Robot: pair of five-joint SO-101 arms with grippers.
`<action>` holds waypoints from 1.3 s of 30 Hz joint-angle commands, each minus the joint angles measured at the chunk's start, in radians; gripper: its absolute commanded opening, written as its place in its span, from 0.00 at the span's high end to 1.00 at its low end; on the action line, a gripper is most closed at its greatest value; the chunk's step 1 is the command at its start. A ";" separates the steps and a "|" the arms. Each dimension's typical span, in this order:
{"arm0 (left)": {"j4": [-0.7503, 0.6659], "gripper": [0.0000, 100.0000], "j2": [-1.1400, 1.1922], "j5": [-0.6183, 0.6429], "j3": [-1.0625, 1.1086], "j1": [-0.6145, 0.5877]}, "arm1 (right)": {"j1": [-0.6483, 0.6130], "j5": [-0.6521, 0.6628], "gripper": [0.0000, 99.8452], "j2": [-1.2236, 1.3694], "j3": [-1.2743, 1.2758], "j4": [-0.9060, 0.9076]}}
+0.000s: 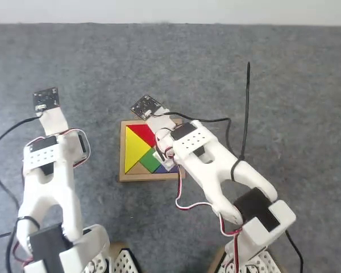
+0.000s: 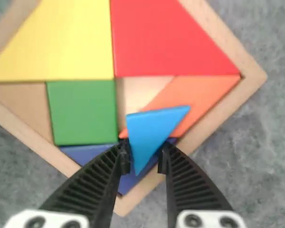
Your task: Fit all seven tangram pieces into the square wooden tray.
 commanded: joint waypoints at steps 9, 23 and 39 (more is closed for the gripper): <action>-0.003 0.99 -0.009 -0.008 -0.010 0.008 | -0.050 -0.041 0.90 0.022 -0.149 0.081; 0.000 0.99 -0.048 -0.005 0.004 0.009 | 0.012 -0.031 0.79 -0.225 -0.175 0.349; -0.233 0.92 -0.509 0.051 0.309 0.674 | 0.539 -0.183 0.97 -0.429 0.276 -0.024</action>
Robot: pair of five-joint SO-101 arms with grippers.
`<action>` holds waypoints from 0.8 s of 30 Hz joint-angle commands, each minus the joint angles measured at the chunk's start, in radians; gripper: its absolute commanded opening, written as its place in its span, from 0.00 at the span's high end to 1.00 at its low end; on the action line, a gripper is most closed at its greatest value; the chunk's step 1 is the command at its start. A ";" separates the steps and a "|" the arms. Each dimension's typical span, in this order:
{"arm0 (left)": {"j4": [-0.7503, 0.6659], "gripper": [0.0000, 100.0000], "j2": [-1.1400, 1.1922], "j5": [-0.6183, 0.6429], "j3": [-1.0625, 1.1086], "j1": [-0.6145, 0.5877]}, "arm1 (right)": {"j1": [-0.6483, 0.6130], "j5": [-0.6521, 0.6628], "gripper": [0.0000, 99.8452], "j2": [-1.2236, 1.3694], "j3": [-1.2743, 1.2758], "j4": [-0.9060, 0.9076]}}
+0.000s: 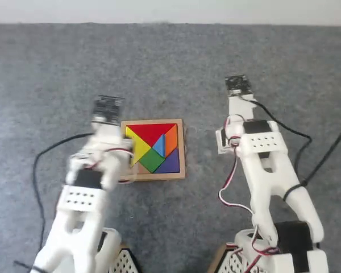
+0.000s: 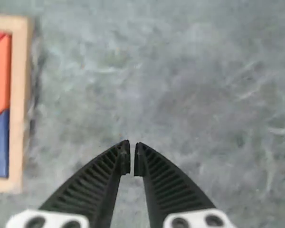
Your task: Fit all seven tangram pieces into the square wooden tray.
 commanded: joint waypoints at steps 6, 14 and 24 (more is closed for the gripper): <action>-0.109 0.90 0.459 0.061 -0.259 0.204 | 0.051 -0.017 0.97 -0.039 0.015 -0.094; 0.186 0.99 0.802 0.063 -0.604 0.247 | 0.045 -0.017 0.97 -0.038 0.048 -0.148; 0.224 0.99 0.766 0.086 -0.590 0.222 | 0.051 -0.017 0.97 -0.039 0.058 -0.170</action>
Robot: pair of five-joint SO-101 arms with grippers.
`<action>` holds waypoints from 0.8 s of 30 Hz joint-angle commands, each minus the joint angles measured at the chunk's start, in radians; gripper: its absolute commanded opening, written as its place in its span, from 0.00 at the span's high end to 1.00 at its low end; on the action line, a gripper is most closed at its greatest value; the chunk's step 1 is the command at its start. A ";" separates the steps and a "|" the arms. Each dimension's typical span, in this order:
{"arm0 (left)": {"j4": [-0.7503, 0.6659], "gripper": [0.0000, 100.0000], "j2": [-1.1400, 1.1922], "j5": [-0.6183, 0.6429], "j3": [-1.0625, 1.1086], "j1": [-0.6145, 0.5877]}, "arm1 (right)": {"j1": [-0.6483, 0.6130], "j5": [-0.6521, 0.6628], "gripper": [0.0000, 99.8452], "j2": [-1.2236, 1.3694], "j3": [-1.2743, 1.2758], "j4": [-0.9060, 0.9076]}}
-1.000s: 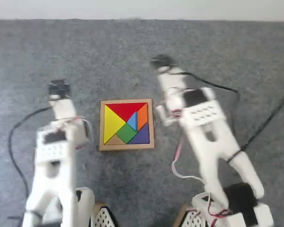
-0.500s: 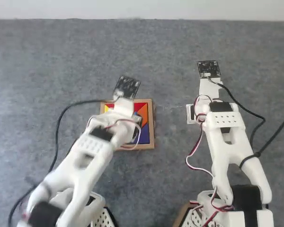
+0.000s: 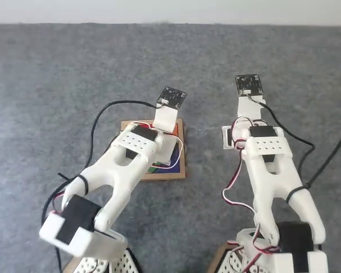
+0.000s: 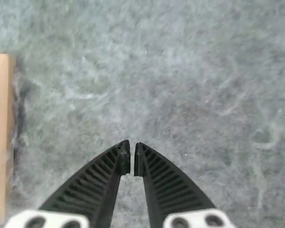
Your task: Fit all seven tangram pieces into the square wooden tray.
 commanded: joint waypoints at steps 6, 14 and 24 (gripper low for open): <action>-0.235 0.99 -0.489 0.043 0.335 -0.032 | 0.002 -0.011 0.97 -0.039 -0.008 -0.008; -0.377 0.99 -0.891 -0.003 0.633 -0.239 | 0.001 -0.005 0.97 -0.062 -0.008 0.038; -0.256 0.99 -1.217 -0.028 0.776 -0.338 | 0.001 0.005 0.97 -0.512 0.364 -0.147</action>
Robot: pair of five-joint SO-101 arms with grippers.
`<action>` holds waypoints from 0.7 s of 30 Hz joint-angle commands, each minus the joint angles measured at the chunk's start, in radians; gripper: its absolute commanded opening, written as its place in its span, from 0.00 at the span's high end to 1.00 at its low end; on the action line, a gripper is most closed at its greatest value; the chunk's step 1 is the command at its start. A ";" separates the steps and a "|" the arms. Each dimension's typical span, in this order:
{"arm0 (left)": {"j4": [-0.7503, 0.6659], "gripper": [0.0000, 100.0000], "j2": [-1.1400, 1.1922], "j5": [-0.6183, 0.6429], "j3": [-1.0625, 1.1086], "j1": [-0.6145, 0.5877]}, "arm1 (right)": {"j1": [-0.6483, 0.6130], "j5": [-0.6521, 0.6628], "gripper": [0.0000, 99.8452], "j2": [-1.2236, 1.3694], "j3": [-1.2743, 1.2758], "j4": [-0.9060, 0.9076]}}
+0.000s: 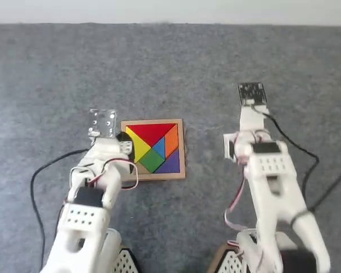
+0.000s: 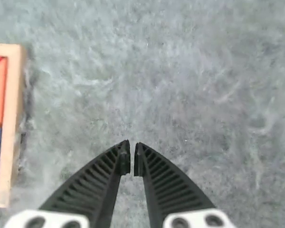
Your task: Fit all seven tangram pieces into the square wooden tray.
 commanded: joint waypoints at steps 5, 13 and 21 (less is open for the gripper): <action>0.127 0.99 -0.315 -0.124 0.101 -0.092 | -0.019 0.074 0.97 -0.542 0.331 -0.114; 0.358 0.99 -0.684 -0.152 0.197 -0.169 | -0.085 0.091 0.97 -1.125 0.678 -0.107; 0.407 0.99 -0.698 -0.311 0.231 -0.172 | -0.074 0.089 0.97 -1.251 0.680 0.154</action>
